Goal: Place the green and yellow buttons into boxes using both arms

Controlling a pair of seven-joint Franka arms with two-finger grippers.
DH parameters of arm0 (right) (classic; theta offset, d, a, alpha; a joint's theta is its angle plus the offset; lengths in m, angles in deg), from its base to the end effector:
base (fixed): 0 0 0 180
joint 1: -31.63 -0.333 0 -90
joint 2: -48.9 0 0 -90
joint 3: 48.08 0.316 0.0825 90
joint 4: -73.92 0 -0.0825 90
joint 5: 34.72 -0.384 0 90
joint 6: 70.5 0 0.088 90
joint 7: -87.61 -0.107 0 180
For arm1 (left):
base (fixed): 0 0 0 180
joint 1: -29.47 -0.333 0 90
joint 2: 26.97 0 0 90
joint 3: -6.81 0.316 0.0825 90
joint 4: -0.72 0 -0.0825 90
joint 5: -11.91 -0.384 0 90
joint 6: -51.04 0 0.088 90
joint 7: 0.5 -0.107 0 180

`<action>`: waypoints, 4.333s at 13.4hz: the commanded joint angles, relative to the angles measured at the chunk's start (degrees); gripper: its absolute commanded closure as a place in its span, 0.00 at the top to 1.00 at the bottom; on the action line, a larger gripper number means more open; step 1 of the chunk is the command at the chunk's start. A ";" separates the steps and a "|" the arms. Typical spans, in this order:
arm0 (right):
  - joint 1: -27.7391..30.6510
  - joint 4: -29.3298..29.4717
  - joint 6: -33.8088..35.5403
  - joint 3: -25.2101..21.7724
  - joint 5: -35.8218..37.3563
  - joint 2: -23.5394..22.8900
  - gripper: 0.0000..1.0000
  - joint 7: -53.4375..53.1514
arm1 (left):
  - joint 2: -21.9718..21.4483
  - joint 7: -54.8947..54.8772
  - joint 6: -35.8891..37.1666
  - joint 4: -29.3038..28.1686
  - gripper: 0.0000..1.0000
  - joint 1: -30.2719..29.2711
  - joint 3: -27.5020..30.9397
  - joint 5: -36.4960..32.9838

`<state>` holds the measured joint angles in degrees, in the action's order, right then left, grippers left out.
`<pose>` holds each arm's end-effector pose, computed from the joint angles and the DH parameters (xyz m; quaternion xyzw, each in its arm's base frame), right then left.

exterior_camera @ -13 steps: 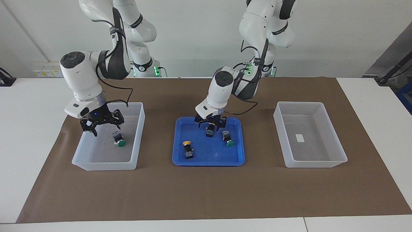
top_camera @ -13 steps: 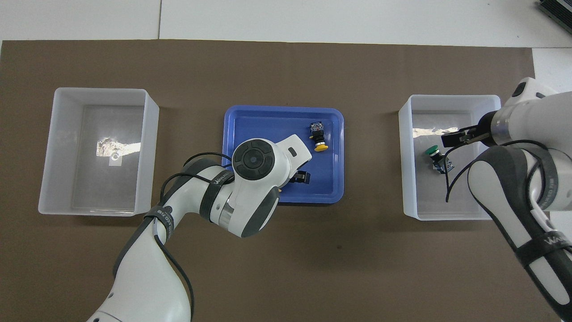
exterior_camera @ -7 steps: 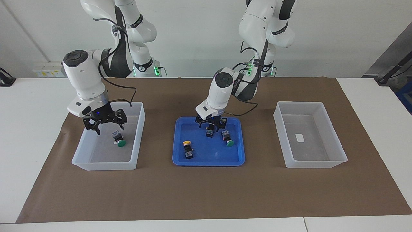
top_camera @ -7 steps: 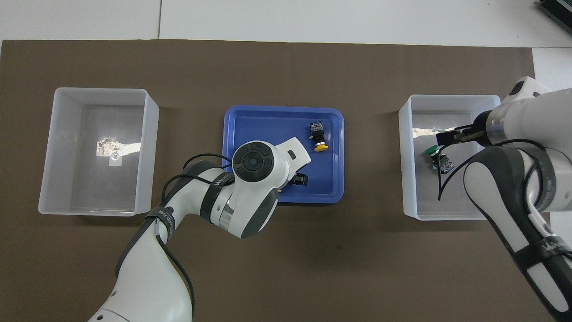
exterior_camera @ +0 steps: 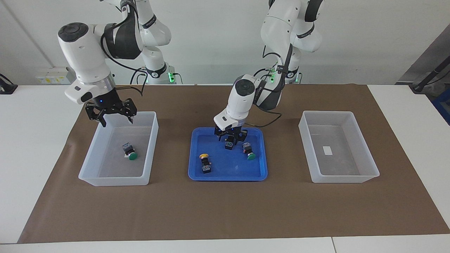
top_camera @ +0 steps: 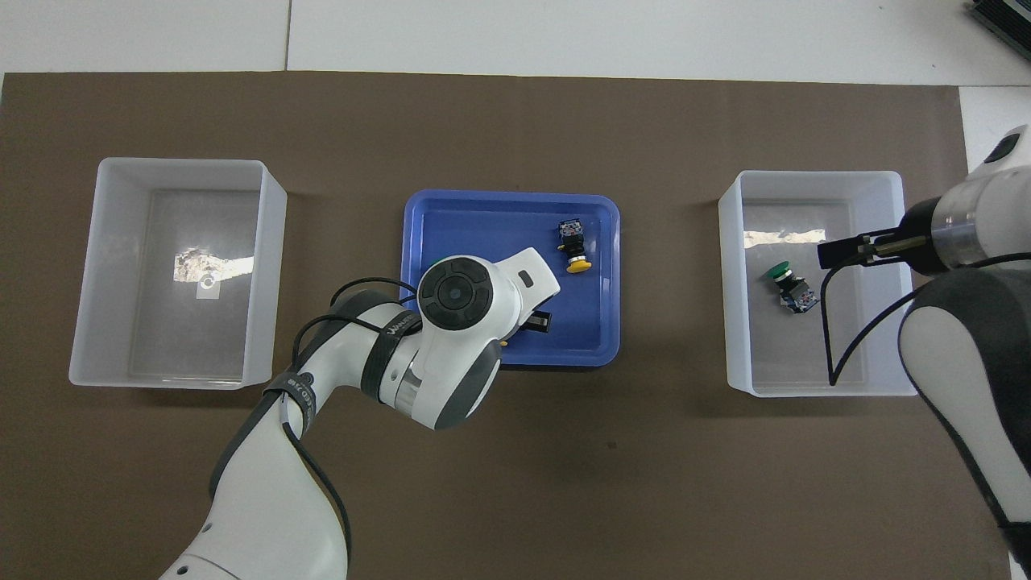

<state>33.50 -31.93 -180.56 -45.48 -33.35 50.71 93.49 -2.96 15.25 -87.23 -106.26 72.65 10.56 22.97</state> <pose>0.5637 0.0058 0.5411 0.9967 0.0611 0.0519 0.0145 0.4986 -0.4152 0.3041 0.9863 -0.1414 0.0313 0.0790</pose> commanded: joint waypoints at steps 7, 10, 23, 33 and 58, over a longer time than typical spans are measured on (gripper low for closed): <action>0.59 3.64 5.38 2.76 -0.75 -0.05 1.00 -4.21 | -0.37 -0.82 -1.57 -1.57 0.01 0.50 0.74 0.11; 0.59 3.64 5.38 2.76 -0.75 -0.14 1.00 -4.21 | -0.37 -0.82 0.53 0.53 0.00 -0.02 0.82 0.19; -5.72 1.87 -9.44 5.57 -4.09 -7.32 1.00 -5.71 | -8.10 -5.02 32.43 18.29 0.00 -19.69 1.53 -3.21; -30.50 9.51 -28.98 5.40 0.81 -26.66 1.00 -31.62 | -15.92 -22.53 20.35 -1.71 0.00 -36.22 1.62 -3.67; -34.39 12.59 -38.93 5.48 19.82 -38.46 0.00 -37.52 | -11.53 -26.83 1.15 -14.50 0.72 -38.61 1.97 -3.67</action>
<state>-1.04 -18.92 -220.35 -40.18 -15.16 11.73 56.58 -14.77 -11.02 -86.49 -121.97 34.30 12.54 19.97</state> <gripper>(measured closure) 0.599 0.388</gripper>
